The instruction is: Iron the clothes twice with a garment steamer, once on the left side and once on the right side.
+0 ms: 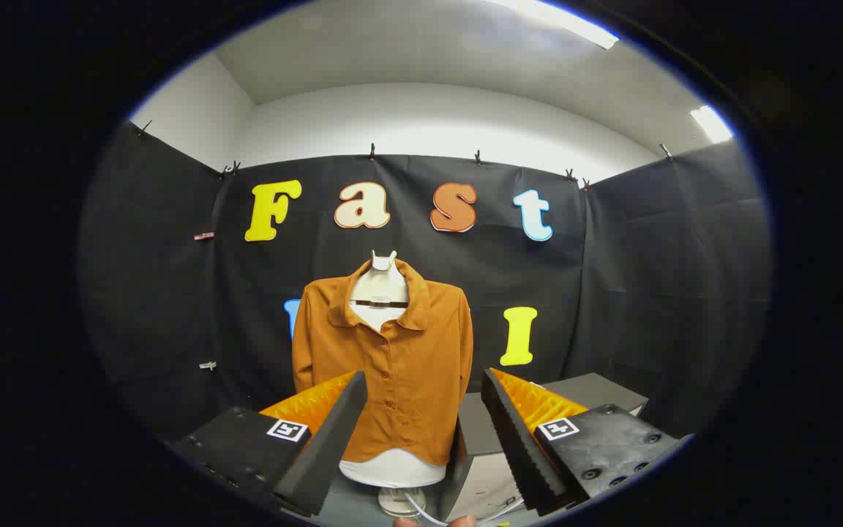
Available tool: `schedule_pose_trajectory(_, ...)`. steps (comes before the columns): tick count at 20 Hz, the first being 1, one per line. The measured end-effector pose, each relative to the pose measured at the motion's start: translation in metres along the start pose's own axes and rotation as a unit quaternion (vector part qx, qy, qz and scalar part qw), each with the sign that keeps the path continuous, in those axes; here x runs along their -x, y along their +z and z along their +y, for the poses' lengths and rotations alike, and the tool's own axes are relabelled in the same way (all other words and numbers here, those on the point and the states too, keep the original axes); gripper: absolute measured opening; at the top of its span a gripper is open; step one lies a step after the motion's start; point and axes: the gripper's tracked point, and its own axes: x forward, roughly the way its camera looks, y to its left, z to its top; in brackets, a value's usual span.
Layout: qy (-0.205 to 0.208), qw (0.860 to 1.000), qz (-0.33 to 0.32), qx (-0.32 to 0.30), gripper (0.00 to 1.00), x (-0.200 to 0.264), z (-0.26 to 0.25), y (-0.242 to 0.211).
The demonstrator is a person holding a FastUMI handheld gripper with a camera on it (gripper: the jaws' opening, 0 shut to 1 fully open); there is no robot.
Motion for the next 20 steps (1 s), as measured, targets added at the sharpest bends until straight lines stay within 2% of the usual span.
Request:
schedule_pose_trajectory(7, -0.017, 1.000, 0.008, -0.009, 0.98, 0.001, -0.011, -0.003)
schedule_pose_trajectory(20, -0.024, 0.999, 0.030, -0.011, 0.98, -0.012, -0.031, -0.012)
